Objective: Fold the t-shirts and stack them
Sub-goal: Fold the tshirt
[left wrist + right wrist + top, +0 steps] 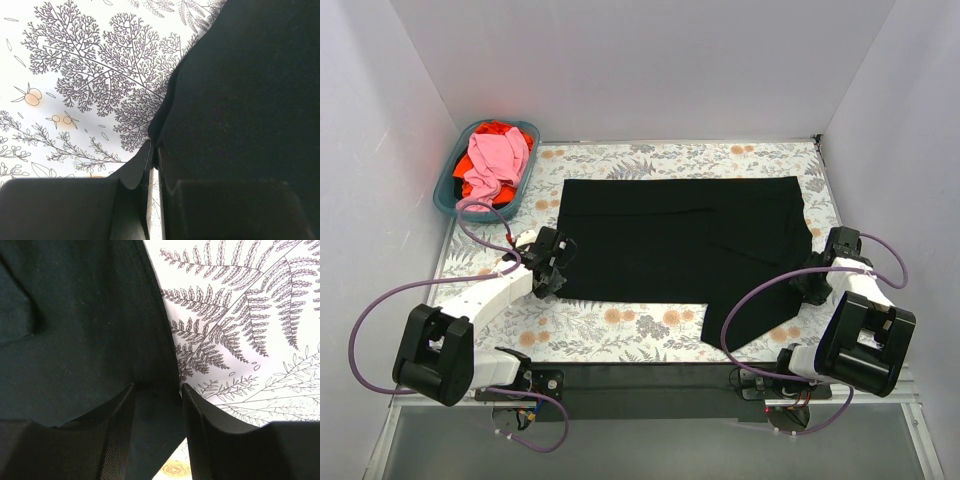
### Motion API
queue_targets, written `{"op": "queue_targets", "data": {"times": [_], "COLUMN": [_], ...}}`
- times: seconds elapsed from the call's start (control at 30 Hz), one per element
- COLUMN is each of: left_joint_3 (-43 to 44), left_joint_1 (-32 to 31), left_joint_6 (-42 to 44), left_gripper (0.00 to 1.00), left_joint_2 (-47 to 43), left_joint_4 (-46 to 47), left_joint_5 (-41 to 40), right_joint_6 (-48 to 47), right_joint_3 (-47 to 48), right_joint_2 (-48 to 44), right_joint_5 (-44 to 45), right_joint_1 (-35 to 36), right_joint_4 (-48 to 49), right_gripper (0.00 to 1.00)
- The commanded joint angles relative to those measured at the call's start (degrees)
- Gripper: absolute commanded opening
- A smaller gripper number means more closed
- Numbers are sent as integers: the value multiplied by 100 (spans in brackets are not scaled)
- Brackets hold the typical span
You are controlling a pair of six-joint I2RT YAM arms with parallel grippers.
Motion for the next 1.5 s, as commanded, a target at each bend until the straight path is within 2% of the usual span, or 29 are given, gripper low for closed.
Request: {"op": "queue_targets", "data": {"times": [0.0, 0.13, 0.23, 0.27, 0.33, 0.4, 0.67, 0.87, 1.17, 1.47], "left_joint_3": [-29, -20, -20, -11, -20, -3, 410, 481, 832, 1869], "left_joint_1": [49, 40, 40, 49, 49, 40, 111, 427, 840, 1025], "left_joint_6": [-14, -58, -85, -102, -111, -190, -217, 73, 354, 583], "left_gripper": [0, 0, 0, 0, 0, 0, 0, 0, 0, 0], "left_joint_2": [-182, -191, -208, -226, -270, -340, -718, -561, 28, 1188], "left_joint_4": [-8, -52, -105, -140, -184, -324, -755, -651, -413, -255], "left_joint_5": [-295, -357, -392, -410, -488, -550, -612, -419, -182, -129], "right_joint_6": [-61, -70, -44, -18, 0, 79, 536, 528, 159, -88], "right_joint_3": [-183, -245, -263, -254, -202, -70, 264, 624, 1564, 2417], "right_joint_2": [78, 95, 104, 78, -10, -123, -765, -634, 51, 939], "right_joint_5": [-60, 2, 2, 37, 169, 221, 275, -130, -104, 327], "right_joint_1": [-58, -128, -137, -137, -146, -155, -172, -164, 231, 434], "right_joint_4": [261, 340, 305, 261, 113, -46, -486, -486, -486, -521], "right_gripper": [49, 45, 31, 21, 14, 2, 1, 1, 1, 1]}}
